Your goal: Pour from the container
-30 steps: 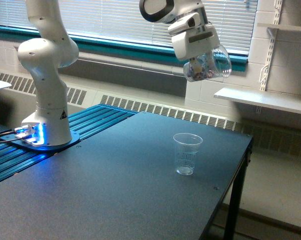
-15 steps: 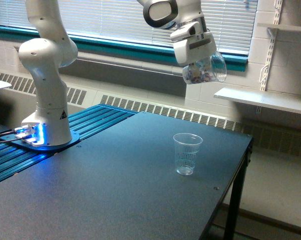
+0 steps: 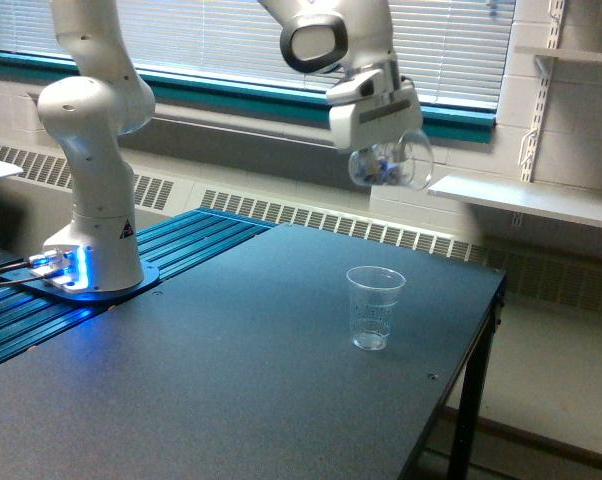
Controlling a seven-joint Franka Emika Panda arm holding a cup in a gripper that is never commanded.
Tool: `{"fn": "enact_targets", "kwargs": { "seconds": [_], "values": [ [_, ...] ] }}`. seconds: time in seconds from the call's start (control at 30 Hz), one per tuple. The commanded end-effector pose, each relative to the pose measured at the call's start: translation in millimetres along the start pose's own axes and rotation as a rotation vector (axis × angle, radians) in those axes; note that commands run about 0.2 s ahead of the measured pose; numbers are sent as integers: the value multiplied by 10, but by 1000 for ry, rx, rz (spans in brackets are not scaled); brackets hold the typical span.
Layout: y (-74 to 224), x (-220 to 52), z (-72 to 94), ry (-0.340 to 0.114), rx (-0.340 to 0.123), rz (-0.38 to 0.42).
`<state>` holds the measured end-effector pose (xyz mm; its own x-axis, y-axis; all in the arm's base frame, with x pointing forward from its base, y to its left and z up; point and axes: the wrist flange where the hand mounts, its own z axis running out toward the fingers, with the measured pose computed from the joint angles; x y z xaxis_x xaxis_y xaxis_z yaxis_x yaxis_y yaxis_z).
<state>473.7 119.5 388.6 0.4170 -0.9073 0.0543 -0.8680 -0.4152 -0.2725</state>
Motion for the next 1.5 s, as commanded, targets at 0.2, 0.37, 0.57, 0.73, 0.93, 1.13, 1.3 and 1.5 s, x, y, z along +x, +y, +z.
{"fn": "enact_targets", "kwargs": {
  "seconds": [0.2,0.37,0.57,0.73,0.93,1.13,1.3,1.5],
  "values": [
    [253,44,329,-61,-95,248],
    [256,90,398,-92,-102,352],
    [248,133,438,-127,-120,466],
    [241,146,458,-150,-139,544],
    [241,124,491,-179,-164,632],
    [237,128,490,-211,-178,729],
    [230,154,465,-221,-192,787],
    [217,233,433,-218,-197,849]
  ]
}}
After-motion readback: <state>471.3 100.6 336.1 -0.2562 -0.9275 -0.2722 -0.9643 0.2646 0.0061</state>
